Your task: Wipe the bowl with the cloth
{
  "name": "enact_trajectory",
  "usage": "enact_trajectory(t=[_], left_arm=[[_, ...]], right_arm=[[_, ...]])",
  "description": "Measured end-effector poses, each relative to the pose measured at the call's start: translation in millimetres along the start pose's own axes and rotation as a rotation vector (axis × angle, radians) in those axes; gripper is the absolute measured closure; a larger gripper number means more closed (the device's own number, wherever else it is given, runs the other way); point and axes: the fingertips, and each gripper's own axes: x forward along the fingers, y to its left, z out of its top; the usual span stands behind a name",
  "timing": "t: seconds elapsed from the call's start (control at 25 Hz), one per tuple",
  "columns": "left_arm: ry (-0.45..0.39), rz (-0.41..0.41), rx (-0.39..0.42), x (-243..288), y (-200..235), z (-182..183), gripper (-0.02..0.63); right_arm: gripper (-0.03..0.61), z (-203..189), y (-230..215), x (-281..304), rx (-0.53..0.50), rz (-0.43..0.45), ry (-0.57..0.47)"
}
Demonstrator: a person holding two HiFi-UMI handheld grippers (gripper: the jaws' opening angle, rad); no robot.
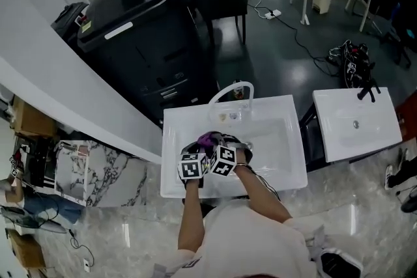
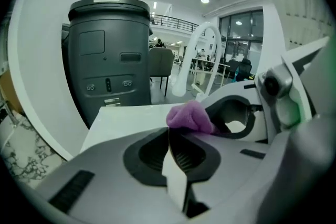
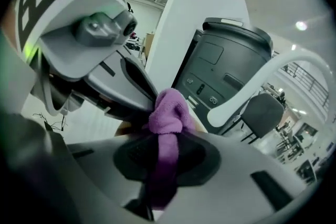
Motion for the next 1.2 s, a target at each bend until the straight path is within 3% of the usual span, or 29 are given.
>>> enact_trajectory(t=[0.16, 0.52, 0.76, 0.88, 1.0, 1.2], left_arm=[[-0.017, 0.019, -0.017, -0.5, 4.7, -6.0, 0.595], [-0.092, 0.05, -0.039, -4.2, 20.2, 6.2, 0.594], [-0.119, 0.075, -0.022, -11.3, 27.0, 16.4, 0.594], [-0.115, 0.047, -0.043, -10.9, 24.5, 15.1, 0.589], [-0.096, -0.035, -0.072, -7.5, 8.7, 13.9, 0.579], [-0.035, -0.101, -0.025, -8.9, -13.8, 6.8, 0.578]], right_arm=[[0.506, -8.3, -6.1, -1.2, -0.021, -0.011, 0.021], [0.506, -18.3, -2.7, -8.5, 0.029, 0.079, 0.003], [0.508, -9.8, 18.4, -9.1, -0.073, 0.163, 0.036], [0.511, -6.6, 36.9, -10.1, -0.187, 0.245, 0.052], [0.511, -0.9, 53.3, -10.4, -0.292, 0.289, 0.056], [0.511, -7.7, 46.2, -11.1, -0.271, 0.239, 0.038]])
